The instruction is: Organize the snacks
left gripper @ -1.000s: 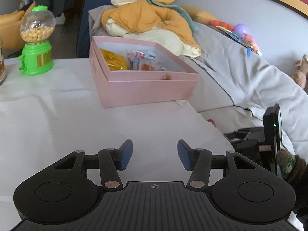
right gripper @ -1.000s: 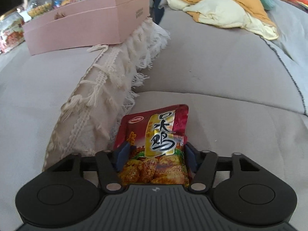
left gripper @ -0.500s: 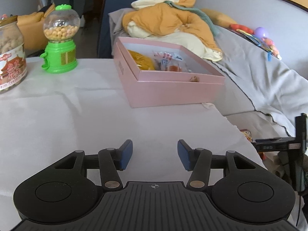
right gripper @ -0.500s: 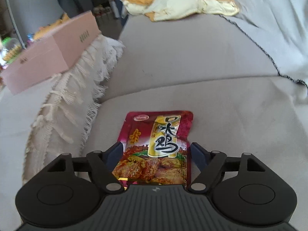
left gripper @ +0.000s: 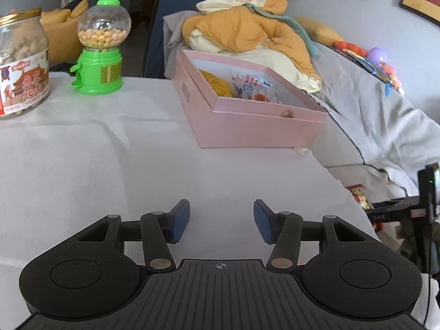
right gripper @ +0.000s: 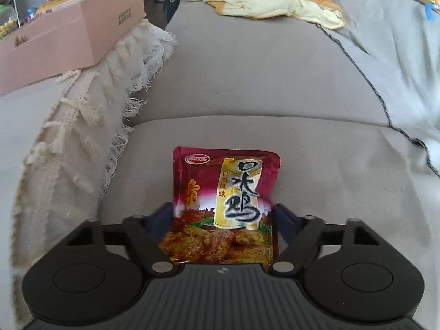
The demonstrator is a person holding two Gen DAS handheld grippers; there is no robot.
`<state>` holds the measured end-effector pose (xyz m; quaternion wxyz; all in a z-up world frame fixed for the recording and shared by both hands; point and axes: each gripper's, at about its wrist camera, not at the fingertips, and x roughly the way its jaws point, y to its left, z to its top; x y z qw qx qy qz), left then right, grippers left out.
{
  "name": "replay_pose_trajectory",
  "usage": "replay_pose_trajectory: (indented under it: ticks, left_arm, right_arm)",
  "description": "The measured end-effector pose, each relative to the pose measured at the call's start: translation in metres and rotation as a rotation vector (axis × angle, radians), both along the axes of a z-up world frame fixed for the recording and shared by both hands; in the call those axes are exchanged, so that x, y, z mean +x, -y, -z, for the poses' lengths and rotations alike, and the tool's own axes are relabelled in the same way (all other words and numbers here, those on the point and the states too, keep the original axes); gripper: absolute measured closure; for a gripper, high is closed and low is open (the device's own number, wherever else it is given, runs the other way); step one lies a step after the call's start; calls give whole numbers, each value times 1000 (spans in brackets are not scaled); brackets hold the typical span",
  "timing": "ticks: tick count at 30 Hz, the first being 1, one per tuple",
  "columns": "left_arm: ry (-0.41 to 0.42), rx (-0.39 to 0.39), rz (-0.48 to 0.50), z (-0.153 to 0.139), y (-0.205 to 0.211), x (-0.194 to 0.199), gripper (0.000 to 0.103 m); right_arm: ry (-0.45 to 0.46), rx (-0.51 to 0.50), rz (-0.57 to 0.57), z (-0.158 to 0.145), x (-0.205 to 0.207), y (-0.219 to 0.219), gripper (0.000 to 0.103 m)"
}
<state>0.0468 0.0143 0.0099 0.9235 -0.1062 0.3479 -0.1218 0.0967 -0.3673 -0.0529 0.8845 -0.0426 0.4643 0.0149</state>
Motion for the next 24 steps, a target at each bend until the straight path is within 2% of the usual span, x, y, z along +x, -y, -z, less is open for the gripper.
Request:
replay_pose_trajectory:
  ticks: [5,6,7,8,9,10,11,14,18,19,20,21,22,24]
  left_arm:
    - [9,-22,7,-3,-2,-5,46]
    - [13,-20,8,-5,-2,-6,46]
    - [15,-18,8,-6,-3,-7,46]
    - [16,-18,6,-7,-4,-7,46]
    - [16,-19,1,-8,-4,-7,46]
    - [15,-24,-7,-9,-5,-8,46]
    - [16,-28,-13,-10,-6,-10,46]
    - [23,-47,-13,-12,-9,-16,46]
    - [30,-53,-9,-14,-13,-23,46]
    - [30,-48,-7,-15,-15,-23,46]
    - [30,-43,-6,-15,-15,-24,46]
    - [30,-36,-4,-15,-16,-24,46]
    - [30,-32,-5,-15,-17,-24,46]
    - [28,-26,-12,-16,-16,-23,46]
  right_arm:
    - [37,-67,5,-27,-22,-2,55]
    - [48,-53,15,-35,-27,-1,62]
    - [62,-32,14,-45,-32,-2,78]
    - [74,-2,6,-58,-37,-4,83]
    - [99,13,-14,-72,-43,-9,94]
    - [112,13,-42,-84,-47,-15,100]
    - [134,6,-65,-94,-51,-22,101]
    - [177,-52,-112,-112,-58,-42,101]
    - [169,-98,-106,-95,-51,-39,99]
    - [162,-83,-144,-86,-51,-36,94]
    - [136,-70,-188,-75,-53,-34,80]
    - [108,-70,-213,-63,-54,-32,70]
    - [89,-79,-224,-53,-56,-29,52]
    - [73,-100,-229,-37,-62,-20,48]
